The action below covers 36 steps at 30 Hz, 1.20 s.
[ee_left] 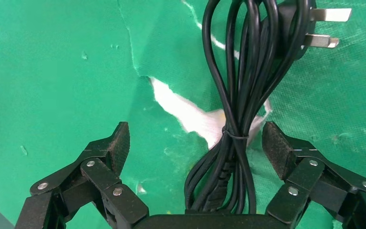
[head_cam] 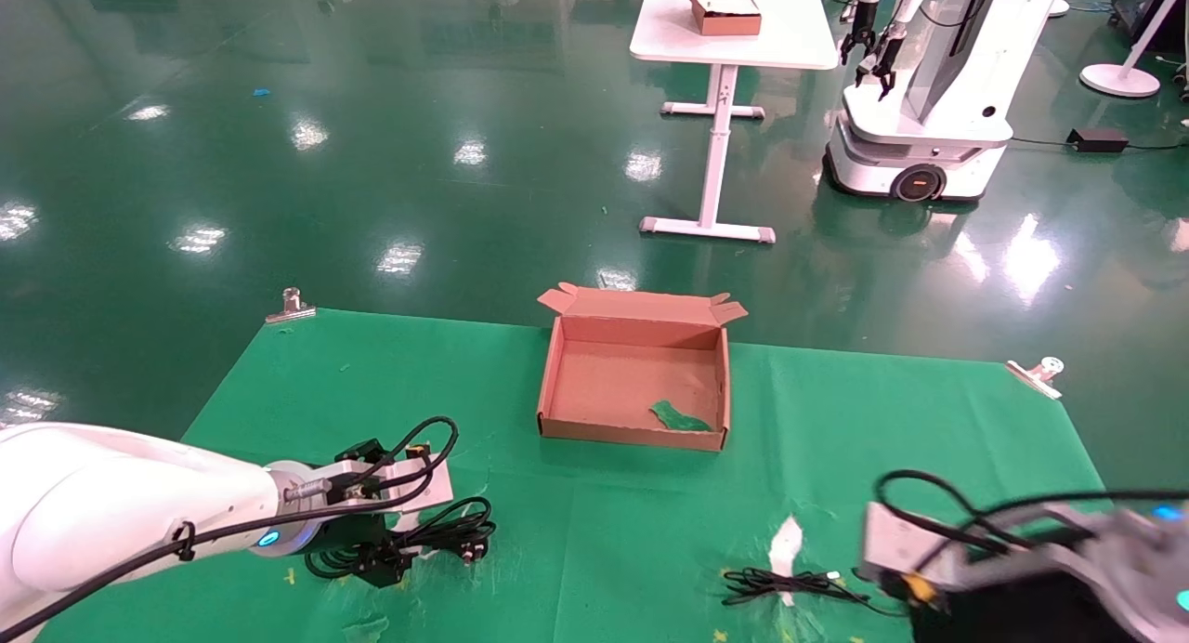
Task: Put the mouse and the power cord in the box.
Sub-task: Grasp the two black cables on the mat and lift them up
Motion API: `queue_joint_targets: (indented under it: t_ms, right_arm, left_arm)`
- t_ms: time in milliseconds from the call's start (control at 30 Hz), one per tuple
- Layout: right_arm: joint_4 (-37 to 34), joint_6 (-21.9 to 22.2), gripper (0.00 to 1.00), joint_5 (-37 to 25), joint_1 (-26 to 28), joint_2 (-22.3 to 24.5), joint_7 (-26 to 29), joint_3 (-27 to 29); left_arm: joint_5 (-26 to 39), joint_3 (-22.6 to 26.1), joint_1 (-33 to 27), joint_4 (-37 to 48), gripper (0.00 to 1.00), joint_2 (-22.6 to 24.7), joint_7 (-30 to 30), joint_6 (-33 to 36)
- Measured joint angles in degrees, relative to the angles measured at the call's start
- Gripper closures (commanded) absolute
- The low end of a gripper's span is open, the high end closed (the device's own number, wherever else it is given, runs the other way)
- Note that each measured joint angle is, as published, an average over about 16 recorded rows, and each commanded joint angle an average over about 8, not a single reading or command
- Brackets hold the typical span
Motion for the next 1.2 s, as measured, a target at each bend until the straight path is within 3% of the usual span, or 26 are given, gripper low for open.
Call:
queue_joint_targets:
  t_ms: [300, 633, 667, 900, 933, 1200]
  right_arm:
    - [-19.32, 3.06, 0.0, -10.77, 7.42, -13.38, -10.91, -6.11]
    - [-39.84, 10.71, 0.0, -14.34, 11.22, -23.5, -22.12, -8.14]
    - [-41.27, 11.27, 0.07, -14.44, 11.46, -24.1, -22.79, -8.18]
    - [-46.91, 13.57, 0.94, -14.56, 12.46, -26.15, -25.43, -8.13]
    - [-47.18, 13.67, 1.0, -14.55, 12.52, -26.22, -25.56, -8.12]
    - [-46.85, 13.57, 1.0, -14.4, 12.45, -26.06, -25.4, -8.07]
  left_arm:
    - [0.02, 0.0, 0.02, -0.06, 0.0, -0.02, -0.04, 0.02]
    - [0.04, 0.01, 0.02, -0.06, 0.0, -0.01, -0.05, 0.01]
    - [0.04, 0.01, 0.02, -0.06, 0.11, -0.01, -0.05, 0.01]
    - [0.06, 0.01, 0.03, -0.06, 0.98, -0.01, -0.05, 0.01]
    - [0.06, 0.01, 0.03, -0.06, 1.0, -0.01, -0.05, 0.01]
    - [0.05, -0.01, 0.04, -0.06, 1.0, -0.02, -0.04, 0.01]
